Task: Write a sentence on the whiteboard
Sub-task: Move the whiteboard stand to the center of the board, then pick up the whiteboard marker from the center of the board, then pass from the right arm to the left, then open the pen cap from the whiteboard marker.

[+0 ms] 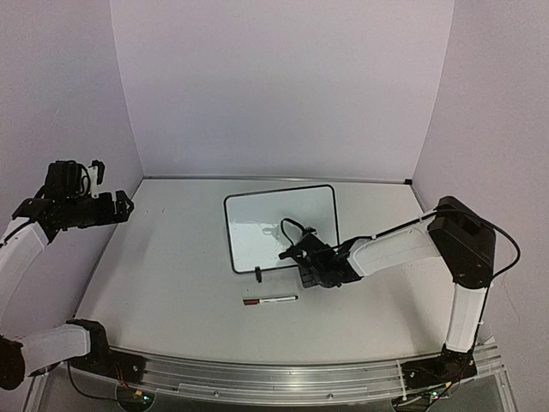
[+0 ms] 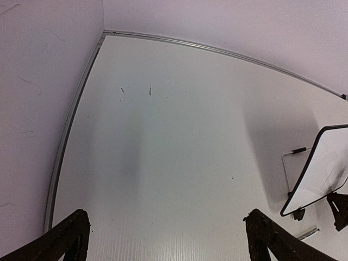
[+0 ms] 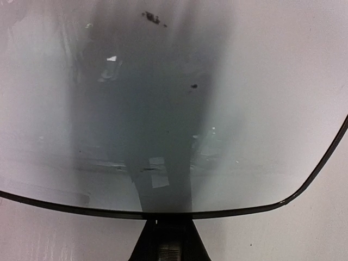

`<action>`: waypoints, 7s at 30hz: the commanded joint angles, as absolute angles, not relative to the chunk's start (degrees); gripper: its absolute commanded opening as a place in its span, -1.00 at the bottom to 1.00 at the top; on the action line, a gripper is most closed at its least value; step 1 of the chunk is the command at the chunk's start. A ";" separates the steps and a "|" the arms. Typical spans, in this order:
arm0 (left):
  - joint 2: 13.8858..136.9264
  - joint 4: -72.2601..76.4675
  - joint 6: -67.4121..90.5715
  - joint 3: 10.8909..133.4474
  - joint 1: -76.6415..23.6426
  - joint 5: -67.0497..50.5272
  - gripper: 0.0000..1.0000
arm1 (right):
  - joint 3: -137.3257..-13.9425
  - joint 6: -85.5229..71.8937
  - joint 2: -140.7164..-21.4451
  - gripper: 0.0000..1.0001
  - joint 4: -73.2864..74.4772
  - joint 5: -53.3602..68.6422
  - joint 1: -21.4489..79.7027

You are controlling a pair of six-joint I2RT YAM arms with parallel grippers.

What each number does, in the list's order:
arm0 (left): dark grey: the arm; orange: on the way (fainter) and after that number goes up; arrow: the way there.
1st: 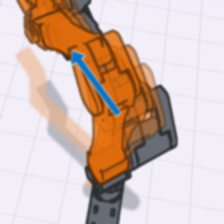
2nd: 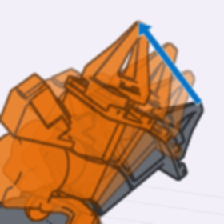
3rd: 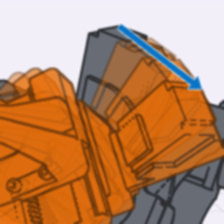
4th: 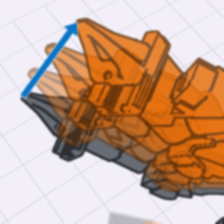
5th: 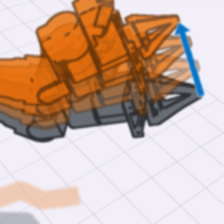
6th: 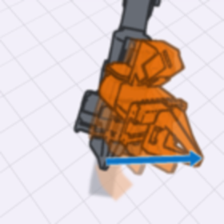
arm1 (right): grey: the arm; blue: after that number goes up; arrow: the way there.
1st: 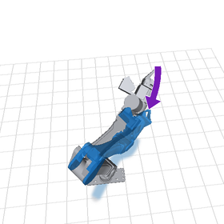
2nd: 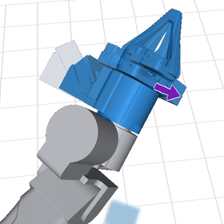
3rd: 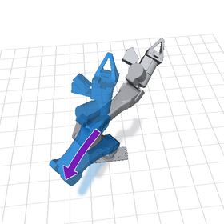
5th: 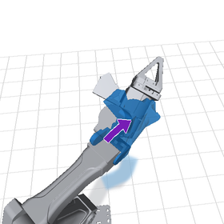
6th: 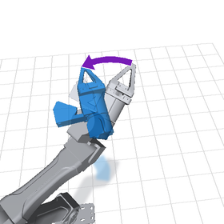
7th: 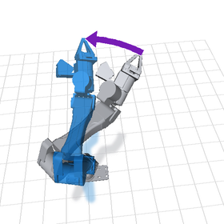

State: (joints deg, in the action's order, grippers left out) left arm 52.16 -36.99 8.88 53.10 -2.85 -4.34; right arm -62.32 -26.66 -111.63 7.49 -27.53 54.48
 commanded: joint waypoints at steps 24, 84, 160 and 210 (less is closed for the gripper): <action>52.45 -33.60 8.21 52.65 -2.95 -10.00 0.99 | -58.07 -30.03 -98.05 0.23 12.03 -23.99 58.38; 62.76 -28.48 7.39 57.57 -9.54 -17.75 0.99 | -73.64 -0.51 -115.44 -0.61 25.38 -0.16 62.97; 75.57 8.95 47.86 49.63 -39.05 -22.35 -1.00 | -68.29 -22.94 -99.27 -0.79 -6.45 -3.84 66.18; 61.01 35.27 67.76 36.82 -38.98 -12.57 -1.00 | -62.58 -47.88 -102.30 -0.42 -55.34 7.37 62.04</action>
State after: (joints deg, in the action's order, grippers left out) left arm 62.24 34.46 66.78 37.01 -38.96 -11.86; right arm -59.99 -47.24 -101.49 -51.90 5.67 62.28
